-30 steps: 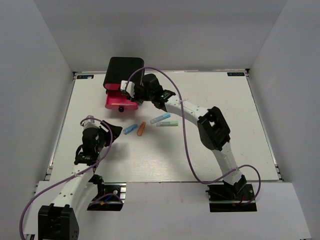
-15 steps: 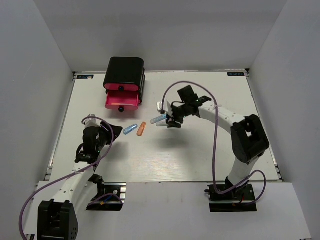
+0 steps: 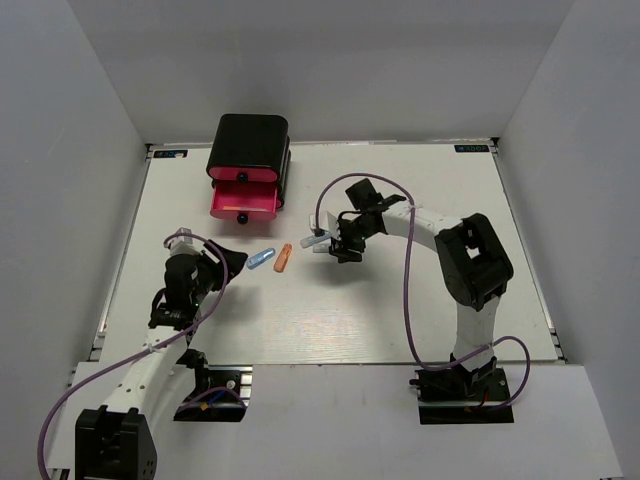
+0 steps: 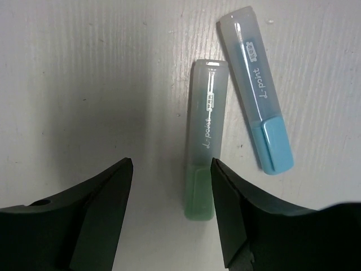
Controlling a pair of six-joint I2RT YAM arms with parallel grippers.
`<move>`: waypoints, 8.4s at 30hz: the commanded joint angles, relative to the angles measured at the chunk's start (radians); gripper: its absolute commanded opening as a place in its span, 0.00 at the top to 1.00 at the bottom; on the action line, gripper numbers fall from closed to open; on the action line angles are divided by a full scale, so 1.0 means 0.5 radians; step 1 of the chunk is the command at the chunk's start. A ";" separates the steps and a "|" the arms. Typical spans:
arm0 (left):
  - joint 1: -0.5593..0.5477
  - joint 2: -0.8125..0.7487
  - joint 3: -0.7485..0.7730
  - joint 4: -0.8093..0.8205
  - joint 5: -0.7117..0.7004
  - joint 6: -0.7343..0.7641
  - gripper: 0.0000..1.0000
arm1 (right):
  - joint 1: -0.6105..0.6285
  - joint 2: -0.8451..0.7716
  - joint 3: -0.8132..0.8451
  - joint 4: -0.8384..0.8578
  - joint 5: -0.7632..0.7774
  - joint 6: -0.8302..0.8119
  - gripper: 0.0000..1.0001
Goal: Sort the stationery into containers
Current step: Pick up the pen from the center of the board, then place the pen in the drawer, then pick up the pen from the center of the board, then place the pen in the drawer, then close the drawer in the storage box.
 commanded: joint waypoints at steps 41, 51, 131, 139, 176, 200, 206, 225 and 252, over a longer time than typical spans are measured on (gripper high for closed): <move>-0.009 -0.012 -0.011 -0.013 0.083 0.079 0.25 | 0.204 0.343 1.342 0.292 -0.465 0.614 1.00; -0.009 -0.144 -0.011 -0.142 0.083 0.100 0.25 | 0.395 0.478 1.211 1.430 -0.204 1.025 1.00; -1.138 2.501 2.321 -0.768 -0.469 1.631 0.82 | -0.833 -0.752 -0.427 0.704 -0.281 1.694 0.46; -1.055 1.805 2.076 -0.489 -0.367 1.450 0.92 | -0.842 -0.792 -0.513 0.759 -0.336 1.617 0.46; -0.359 1.310 1.762 -1.013 -1.153 -1.882 1.00 | -0.851 -0.973 -0.811 0.989 -0.388 1.562 0.46; -0.239 1.572 2.005 -0.835 -0.641 -1.603 0.31 | -0.848 -1.016 -0.872 0.915 -0.483 1.390 0.46; -0.257 1.287 1.895 -0.793 -0.496 -1.159 0.82 | -0.839 -1.028 -0.863 0.814 -0.514 1.219 0.46; -0.239 0.838 0.615 -0.081 -0.331 -0.121 0.41 | -0.823 -0.863 -0.688 0.759 -0.557 0.951 0.80; -0.067 1.587 1.149 0.125 -0.377 0.091 0.64 | -0.839 -0.875 -0.743 0.805 -0.520 0.967 0.75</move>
